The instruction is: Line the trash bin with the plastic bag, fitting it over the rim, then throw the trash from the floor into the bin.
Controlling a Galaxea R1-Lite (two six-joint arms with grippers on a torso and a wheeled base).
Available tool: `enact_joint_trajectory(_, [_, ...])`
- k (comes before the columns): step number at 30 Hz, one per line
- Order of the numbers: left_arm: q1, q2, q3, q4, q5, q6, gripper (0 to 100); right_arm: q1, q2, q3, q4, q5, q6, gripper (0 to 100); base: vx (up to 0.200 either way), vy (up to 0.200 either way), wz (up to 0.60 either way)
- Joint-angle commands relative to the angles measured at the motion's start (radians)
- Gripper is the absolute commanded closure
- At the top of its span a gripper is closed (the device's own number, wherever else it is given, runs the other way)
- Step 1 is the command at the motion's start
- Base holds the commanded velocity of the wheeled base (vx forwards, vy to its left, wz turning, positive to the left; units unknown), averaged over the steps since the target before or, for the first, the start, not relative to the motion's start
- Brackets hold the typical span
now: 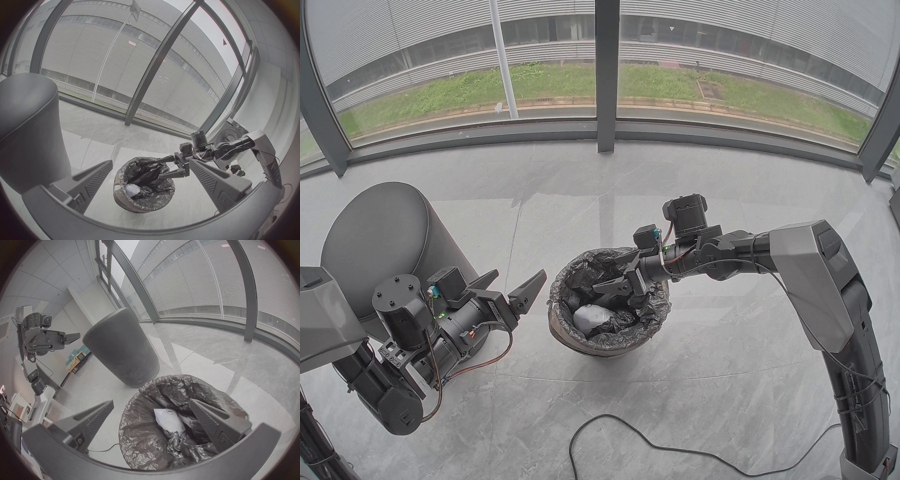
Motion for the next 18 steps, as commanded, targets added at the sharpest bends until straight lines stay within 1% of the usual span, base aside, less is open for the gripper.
enact_joint_trajectory(1, [0.004, -0.033, 0.015, -0.001, 0.001, -0.002, 0, -0.046, -0.061, 0.000, 0.027, 0.002, 0.003, 0, 0.000, 0.000, 0.00])
enact_joint_trajectory(2, [0.004, -0.033, 0.015, -0.001, 0.001, -0.002, 0, -0.046, -0.061, 0.000, 0.027, 0.002, 0.003, 0, 0.000, 0.000, 0.00])
enact_joint_trajectory(3, [0.007, -0.059, 0.035, -0.001, 0.002, -0.004, 0, -0.101, -0.133, 0.000, 0.105, 0.002, 0.003, 0, 0.000, 0.000, 0.00])
enact_joint_trajectory(4, [0.007, -0.071, 0.043, -0.001, 0.004, -0.004, 0, -0.127, -0.165, 0.000, 0.148, 0.000, 0.003, 0, 0.000, 0.000, 0.00])
enact_joint_trajectory(5, [0.007, -0.095, 0.064, -0.001, 0.004, -0.005, 0, -0.180, -0.244, 0.000, 0.257, -0.003, 0.007, 0, 0.000, 0.000, 0.00])
enact_joint_trajectory(6, [0.007, -0.111, 0.075, -0.001, 0.004, -0.005, 0, -0.206, -0.285, 0.000, 0.323, -0.004, 0.010, 0, 0.000, 0.000, 0.00])
enact_joint_trajectory(8, [0.007, -0.146, 0.104, -0.001, 0.004, -0.005, 0, -0.269, -0.397, 0.000, 0.522, -0.007, 0.020, 0, 0.000, 0.000, 0.00])
enact_joint_trajectory(10, [0.007, -0.200, 0.139, -0.001, 0.006, -0.005, 0, -0.341, -0.553, 0.000, 0.817, -0.023, 0.029, 0, 0.000, 0.000, 0.00])
enact_joint_trajectory(12, [0.008, -0.249, 0.175, -0.001, 0.006, -0.005, 0, -0.374, -0.690, 0.000, 1.062, -0.036, 0.033, 0, 0.000, 0.000, 0.00])
enact_joint_trajectory(14, [0.007, -0.307, 0.228, -0.001, 0.004, -0.002, 0, -0.387, -0.822, 0.000, 1.277, -0.061, 0.037, 0, 0.000, 0.000, 0.00])
enact_joint_trajectory(15, [0.007, -0.307, 0.228, -0.001, 0.004, -0.002, 0, -0.387, -0.822, 0.000, 1.277, -0.061, 0.037, 0, 0.000, 0.000, 0.00])
enact_joint_trajectory(16, [0.004, -0.367, 0.284, 0.001, -0.001, -0.001, 0, -0.387, -0.934, 0.000, 1.432, -0.092, 0.035, 0, 0.000, 0.000, 0.00])
enact_joint_trajectory(17, [0.001, -0.405, 0.324, 0.001, -0.002, 0.004, 0, -0.388, -1.004, 0.000, 1.515, -0.112, 0.037, 0, 0.000, 0.000, 0.00])
enact_joint_trajectory(18, [0.001, -0.419, 0.339, 0.001, -0.002, 0.007, 0, -0.388, -1.032, 0.000, 1.542, -0.121, 0.037, 0, 0.000, 0.000, 0.00])
